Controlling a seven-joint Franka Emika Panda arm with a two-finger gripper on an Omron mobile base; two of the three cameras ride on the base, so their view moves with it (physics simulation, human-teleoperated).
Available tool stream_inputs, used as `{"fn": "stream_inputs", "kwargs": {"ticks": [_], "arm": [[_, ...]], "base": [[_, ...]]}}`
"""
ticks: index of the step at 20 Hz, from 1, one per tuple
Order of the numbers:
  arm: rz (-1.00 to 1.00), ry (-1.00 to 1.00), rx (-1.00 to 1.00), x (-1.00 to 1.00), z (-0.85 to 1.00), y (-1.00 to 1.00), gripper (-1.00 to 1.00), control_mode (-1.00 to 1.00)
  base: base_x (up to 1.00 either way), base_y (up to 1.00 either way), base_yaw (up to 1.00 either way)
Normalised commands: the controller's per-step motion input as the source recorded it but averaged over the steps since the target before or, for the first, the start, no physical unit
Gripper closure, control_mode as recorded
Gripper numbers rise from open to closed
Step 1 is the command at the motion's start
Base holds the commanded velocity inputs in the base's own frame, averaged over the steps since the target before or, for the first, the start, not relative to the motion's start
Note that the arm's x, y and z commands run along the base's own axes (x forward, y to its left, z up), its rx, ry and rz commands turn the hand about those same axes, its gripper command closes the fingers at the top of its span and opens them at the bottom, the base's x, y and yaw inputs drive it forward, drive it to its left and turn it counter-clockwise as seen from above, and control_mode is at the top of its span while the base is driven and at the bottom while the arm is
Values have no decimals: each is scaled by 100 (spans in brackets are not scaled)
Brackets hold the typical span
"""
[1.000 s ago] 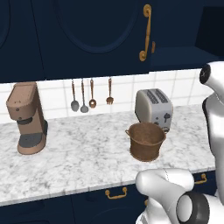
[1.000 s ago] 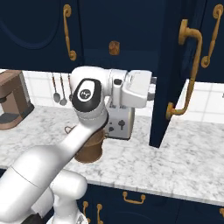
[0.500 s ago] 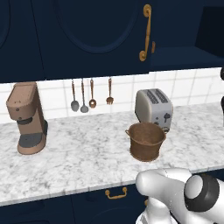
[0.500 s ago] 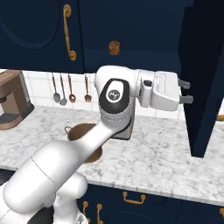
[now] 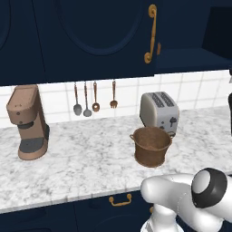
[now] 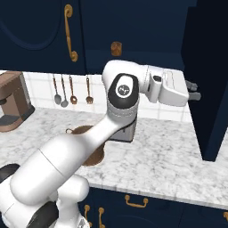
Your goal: Open the cabinet, pick up the bread from the cabinet and place it in the basket. Then move the basket to the dining counter.
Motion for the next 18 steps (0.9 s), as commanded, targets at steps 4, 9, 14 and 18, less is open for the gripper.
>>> {"fn": "stream_inputs", "kwargs": {"ticks": [4, 9, 14, 18], "arm": [[14, 0, 0, -5, 0, 79, -100, -100], [21, 5, -1, -6, 0, 100, -100, -100], [30, 7, 0, -3, 0, 100, -100, -100], [41, 10, 1, 0, 0, 91, -100, -100]], "base": [[0, 0, 0], [0, 0, 0], [0, 0, 0], [0, 0, 0]]}}
